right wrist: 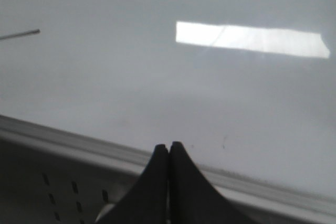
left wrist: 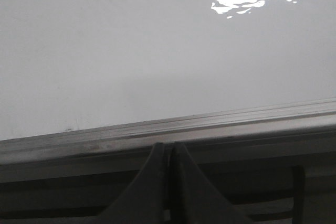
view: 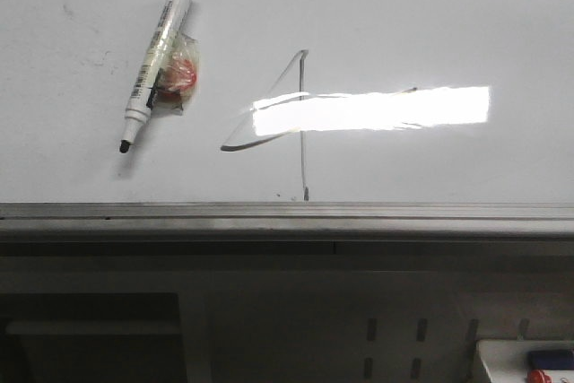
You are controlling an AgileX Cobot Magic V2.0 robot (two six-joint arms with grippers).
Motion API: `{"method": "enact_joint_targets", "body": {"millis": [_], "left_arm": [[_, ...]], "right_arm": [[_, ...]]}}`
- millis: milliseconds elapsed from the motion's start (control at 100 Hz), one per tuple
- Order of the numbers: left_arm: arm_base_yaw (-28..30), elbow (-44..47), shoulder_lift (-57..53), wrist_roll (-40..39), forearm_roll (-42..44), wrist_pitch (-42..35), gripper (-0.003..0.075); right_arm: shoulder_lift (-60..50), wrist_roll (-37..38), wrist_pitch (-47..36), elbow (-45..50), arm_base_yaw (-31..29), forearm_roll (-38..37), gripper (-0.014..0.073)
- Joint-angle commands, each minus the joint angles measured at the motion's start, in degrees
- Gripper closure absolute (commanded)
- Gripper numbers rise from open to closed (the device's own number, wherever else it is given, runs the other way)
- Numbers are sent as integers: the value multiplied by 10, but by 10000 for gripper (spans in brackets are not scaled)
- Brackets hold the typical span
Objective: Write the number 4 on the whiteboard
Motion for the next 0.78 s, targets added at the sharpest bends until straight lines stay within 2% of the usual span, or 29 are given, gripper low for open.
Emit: {"method": "enact_joint_targets", "body": {"millis": [0, 70, 200, 770], "left_arm": [[2, 20, -14, -5, 0, -26, 741], [2, 20, -14, -5, 0, -26, 741], [2, 20, -14, -5, -4, -24, 741], [2, 20, -14, -5, -4, -24, 741]], "right_arm": [[-47, 6, 52, 13, -20, -12, 659], [-92, 6, 106, 13, -32, -20, 659], [-85, 6, 99, 13, -37, -51, 659], [-89, 6, 97, 13, -37, -51, 659]]}}
